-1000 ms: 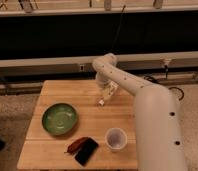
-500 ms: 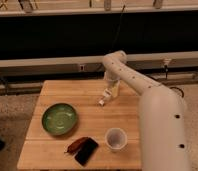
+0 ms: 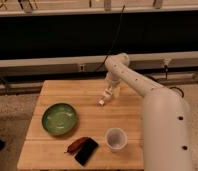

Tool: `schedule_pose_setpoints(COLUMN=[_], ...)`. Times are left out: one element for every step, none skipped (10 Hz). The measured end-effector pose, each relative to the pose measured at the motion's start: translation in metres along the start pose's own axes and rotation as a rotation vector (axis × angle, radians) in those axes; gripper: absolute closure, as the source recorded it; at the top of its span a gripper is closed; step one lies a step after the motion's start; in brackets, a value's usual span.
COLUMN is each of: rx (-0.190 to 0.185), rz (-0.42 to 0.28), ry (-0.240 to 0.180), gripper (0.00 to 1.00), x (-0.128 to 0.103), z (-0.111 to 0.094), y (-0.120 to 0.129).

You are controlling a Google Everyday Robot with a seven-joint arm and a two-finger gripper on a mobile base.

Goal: Place the bottle in the ceramic bowl

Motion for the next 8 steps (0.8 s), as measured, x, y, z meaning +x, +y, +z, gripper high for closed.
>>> schedule_pose_setpoints(rx=[0.006,0.007,0.006,0.004,-0.004,-0.012,-0.022,-0.027], rz=[-0.006,-0.007,-0.009,-0.012,-0.016,-0.018,-0.018,-0.017], ry=[0.003,0.01,0.02,0.024,0.027,0.029,0.032,0.026], gripper=[0.2,0.2,0.2,0.23,0.31,0.41,0.53,0.63], x=[0.0,0.003,0.007,0.007,0.006,0.007,0.01,0.012], z=[0.003,0.006,0.009,0.012,0.014,0.016,0.017,0.019], y=[-0.002,-0.002,-0.004,-0.006,-0.008,-0.008,-0.007,-0.006])
